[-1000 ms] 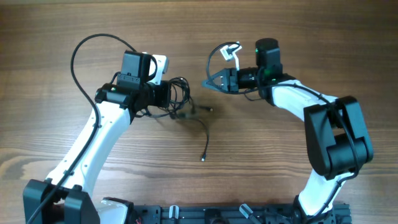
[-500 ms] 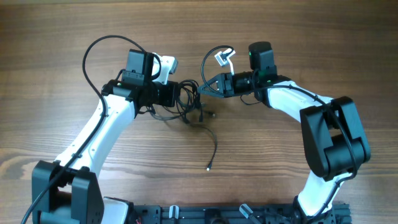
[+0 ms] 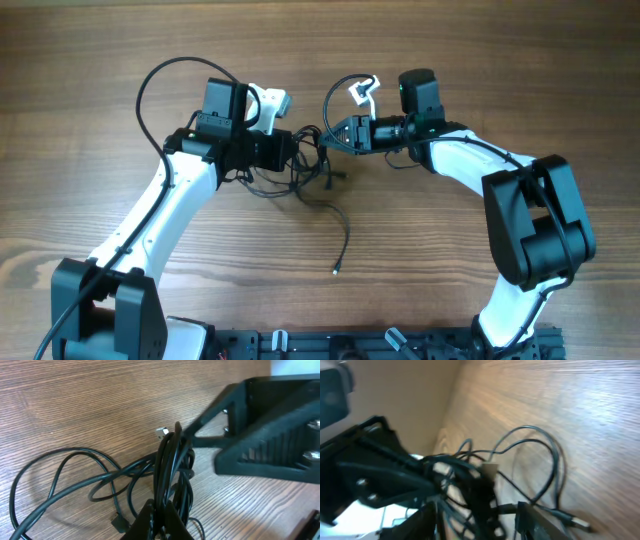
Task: Untangle cables
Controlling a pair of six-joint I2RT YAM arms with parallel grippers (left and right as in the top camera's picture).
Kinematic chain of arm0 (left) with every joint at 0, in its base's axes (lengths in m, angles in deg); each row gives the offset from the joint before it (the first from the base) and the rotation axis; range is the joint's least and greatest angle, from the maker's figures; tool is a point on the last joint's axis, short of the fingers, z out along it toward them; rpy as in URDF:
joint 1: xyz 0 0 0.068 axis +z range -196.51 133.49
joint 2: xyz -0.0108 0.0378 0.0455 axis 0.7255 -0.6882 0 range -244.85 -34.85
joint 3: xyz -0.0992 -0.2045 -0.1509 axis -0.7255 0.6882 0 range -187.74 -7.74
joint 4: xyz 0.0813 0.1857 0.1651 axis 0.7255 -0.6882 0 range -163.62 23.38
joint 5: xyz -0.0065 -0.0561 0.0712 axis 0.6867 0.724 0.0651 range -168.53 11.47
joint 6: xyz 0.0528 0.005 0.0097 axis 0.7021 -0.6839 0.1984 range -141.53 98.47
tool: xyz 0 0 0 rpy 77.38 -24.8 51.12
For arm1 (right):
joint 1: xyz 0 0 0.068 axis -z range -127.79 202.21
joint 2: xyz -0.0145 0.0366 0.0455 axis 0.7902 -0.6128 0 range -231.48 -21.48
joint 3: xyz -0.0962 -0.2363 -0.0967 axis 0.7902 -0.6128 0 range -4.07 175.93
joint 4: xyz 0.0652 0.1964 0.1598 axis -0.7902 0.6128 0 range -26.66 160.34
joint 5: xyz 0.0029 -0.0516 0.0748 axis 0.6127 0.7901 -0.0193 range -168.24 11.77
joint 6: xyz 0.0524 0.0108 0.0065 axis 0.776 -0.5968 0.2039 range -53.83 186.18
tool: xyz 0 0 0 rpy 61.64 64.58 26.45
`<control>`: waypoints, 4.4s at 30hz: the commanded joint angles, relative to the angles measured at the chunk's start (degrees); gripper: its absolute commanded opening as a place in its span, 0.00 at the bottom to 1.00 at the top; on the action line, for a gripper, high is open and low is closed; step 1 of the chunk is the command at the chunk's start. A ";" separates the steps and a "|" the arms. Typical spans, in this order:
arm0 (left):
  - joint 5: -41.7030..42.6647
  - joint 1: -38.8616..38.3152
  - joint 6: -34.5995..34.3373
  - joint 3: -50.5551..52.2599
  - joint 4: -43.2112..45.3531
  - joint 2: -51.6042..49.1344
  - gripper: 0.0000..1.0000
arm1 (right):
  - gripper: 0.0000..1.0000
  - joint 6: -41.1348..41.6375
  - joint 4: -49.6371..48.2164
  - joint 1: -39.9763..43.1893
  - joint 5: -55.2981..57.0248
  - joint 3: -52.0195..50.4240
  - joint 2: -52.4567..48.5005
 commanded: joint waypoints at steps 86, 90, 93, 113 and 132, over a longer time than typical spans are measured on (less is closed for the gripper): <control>-12.66 -10.56 -15.21 -0.98 2.51 -6.71 0.33 | 0.04 13.84 -2.01 -0.28 3.76 0.07 0.11; -13.42 -10.45 -15.19 -0.98 2.73 -6.71 0.09 | 0.04 13.81 -2.01 -0.28 3.76 0.07 0.11; -15.61 -10.45 -15.19 -0.98 2.54 -6.71 0.08 | 0.04 13.81 -2.01 -0.28 3.76 0.07 0.11; -21.94 -10.38 -11.96 -1.03 -0.79 -4.17 0.04 | 0.04 10.84 -0.94 -0.28 4.90 0.07 0.11; -18.47 -10.40 -15.06 -1.01 -11.39 -0.90 0.09 | 0.04 10.99 0.35 -0.28 11.50 0.07 0.11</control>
